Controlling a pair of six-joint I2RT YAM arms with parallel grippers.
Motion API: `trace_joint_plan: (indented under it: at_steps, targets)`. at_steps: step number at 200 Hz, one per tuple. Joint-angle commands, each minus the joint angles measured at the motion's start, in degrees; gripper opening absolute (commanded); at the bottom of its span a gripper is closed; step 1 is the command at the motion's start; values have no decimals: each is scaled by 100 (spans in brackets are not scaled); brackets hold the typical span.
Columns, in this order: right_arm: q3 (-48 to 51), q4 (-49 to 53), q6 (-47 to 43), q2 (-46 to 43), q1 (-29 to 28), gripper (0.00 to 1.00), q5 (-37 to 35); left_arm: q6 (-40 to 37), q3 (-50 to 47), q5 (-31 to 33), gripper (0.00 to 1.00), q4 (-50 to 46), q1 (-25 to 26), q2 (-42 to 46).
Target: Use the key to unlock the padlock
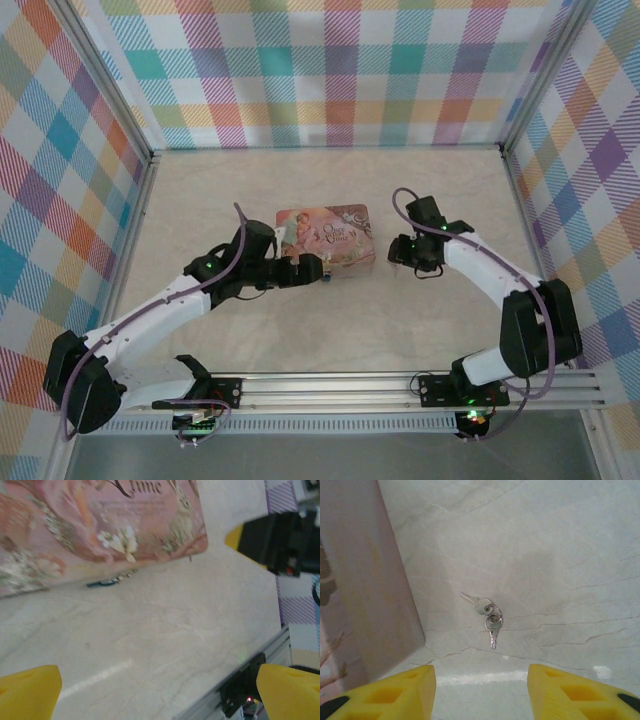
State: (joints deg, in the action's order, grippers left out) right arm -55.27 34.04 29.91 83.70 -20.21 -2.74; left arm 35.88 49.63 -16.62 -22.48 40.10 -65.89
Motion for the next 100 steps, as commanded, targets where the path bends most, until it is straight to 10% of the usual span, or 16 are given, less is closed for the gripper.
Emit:
trace_joint_plan:
  at_steps: [1, 100]
  targets:
    - [-268, 250, -229, 313, 34, 51, 103, -125, 192, 257, 97, -161, 365, 25]
    - [-681, 98, -376, 1543, 140, 43, 134, -230, 584, 754, 93, -380, 1024, -473]
